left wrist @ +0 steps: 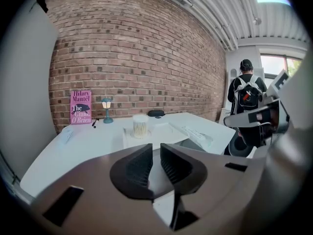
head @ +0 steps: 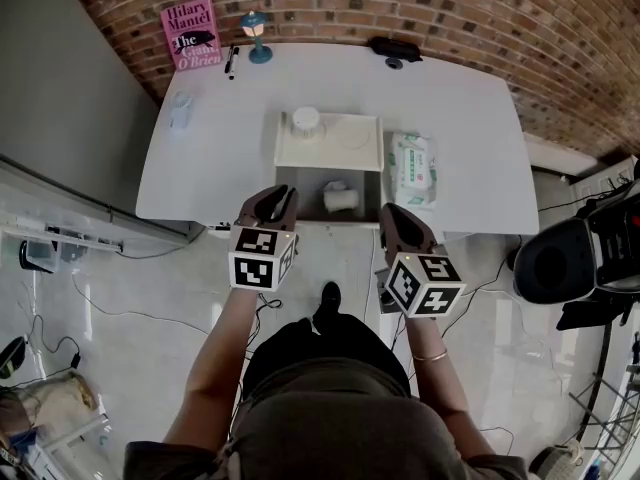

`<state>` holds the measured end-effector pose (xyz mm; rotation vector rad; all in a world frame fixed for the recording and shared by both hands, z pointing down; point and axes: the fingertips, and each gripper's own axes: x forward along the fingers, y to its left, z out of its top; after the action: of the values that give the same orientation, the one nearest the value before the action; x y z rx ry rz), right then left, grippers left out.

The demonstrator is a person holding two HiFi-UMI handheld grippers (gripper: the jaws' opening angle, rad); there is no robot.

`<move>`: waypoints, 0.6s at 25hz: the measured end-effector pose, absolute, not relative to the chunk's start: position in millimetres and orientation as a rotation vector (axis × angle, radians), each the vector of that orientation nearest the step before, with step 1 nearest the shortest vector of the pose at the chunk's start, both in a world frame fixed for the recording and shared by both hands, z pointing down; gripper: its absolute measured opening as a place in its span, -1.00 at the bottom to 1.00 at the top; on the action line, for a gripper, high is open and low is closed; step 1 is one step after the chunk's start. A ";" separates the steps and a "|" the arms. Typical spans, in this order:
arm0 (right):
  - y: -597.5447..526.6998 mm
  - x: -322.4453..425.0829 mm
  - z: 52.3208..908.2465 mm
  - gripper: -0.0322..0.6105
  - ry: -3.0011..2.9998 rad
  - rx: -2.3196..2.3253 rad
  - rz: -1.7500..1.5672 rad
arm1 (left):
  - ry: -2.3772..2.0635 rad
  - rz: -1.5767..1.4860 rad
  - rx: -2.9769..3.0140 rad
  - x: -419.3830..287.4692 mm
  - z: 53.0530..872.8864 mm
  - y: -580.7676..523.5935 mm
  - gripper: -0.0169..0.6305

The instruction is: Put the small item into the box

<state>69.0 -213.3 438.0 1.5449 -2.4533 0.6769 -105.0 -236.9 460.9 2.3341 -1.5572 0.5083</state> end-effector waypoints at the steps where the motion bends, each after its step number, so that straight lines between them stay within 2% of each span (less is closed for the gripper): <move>1: -213.1 68.5 437.5 -0.88 -2.455 1.545 0.675 | -1.567 0.494 2.326 -107.4 459.7 -236.2 -0.76; 15: -213.0 62.5 435.7 -0.88 -2.448 1.536 0.650 | -1.701 0.337 2.249 -131.9 443.3 -226.9 -0.83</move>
<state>62.5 -213.0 435.7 1.5356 -2.4483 0.6499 -131.9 -226.9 443.3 2.2492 -1.7010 0.3373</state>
